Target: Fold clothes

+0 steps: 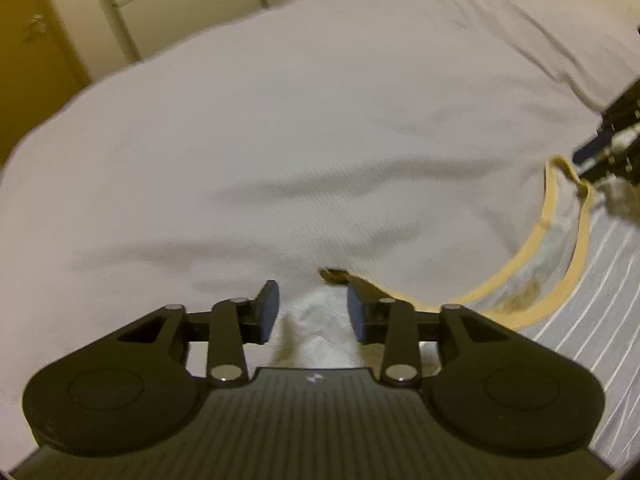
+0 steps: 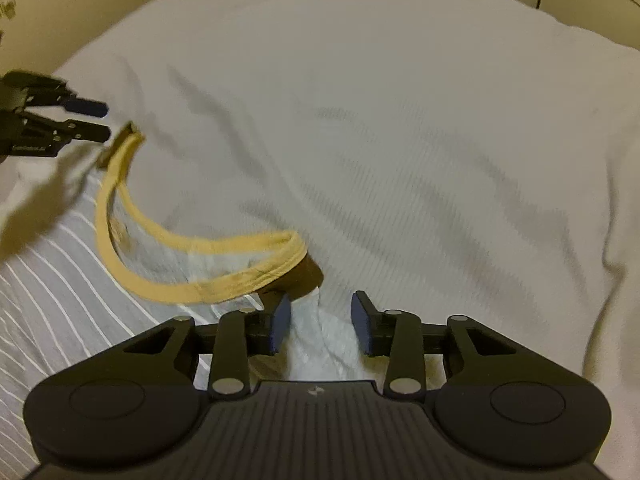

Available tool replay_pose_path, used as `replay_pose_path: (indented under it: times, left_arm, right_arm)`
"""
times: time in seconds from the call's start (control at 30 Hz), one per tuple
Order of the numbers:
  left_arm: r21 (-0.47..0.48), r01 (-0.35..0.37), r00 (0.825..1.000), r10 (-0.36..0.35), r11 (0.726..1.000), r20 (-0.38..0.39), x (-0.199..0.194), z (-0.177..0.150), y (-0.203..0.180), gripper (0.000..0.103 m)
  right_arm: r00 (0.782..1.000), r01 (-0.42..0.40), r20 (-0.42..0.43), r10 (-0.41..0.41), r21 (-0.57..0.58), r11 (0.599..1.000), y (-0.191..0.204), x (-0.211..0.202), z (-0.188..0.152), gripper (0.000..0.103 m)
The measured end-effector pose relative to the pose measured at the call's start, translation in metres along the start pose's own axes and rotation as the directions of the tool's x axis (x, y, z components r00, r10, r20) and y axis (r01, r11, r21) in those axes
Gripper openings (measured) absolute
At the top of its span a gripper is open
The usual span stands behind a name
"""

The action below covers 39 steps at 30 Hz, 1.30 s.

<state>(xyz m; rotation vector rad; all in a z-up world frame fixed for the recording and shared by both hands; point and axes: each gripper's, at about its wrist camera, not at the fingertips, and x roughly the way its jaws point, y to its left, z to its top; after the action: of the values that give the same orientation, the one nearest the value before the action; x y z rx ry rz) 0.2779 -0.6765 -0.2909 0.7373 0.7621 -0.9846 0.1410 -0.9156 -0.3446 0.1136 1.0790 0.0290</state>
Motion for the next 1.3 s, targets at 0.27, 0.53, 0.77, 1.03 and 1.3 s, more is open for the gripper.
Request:
replay_pose_path:
  times: [0.27,0.53,0.77,1.03,1.3]
  left_arm:
    - [0.061,0.140,0.987,-0.134,0.988,-0.090,0.023,-0.009,0.006,0.031]
    - [0.061,0.070,0.995,-0.074,0.996,0.068,-0.017,-0.014,0.025,0.000]
    - [0.051,0.103,0.995,-0.103,0.993,0.002,0.000,-0.033,0.011,0.002]
    - [0.049,0.078,0.997,-0.078,0.996,0.011,0.010,-0.025,0.007,0.001]
    - [0.010,-0.022,0.994,0.021,1.000,0.104,0.009,-0.008,0.007,0.002]
  right_arm:
    - [0.998,0.027,-0.057,-0.030,-0.052,0.998,0.018,0.009,0.002,0.035]
    - [0.989,0.143,0.051,-0.140,-0.059,0.988,0.029,-0.019,0.023,0.003]
    - [0.993,0.120,-0.007,-0.121,-0.114,0.986,0.029,-0.012,0.025,0.013]
    - [0.996,0.076,-0.048,-0.079,-0.071,0.995,0.021,0.000,0.031,0.002]
    - [0.951,0.283,0.162,-0.265,-0.102,0.954,0.026,-0.029,0.045,0.009]
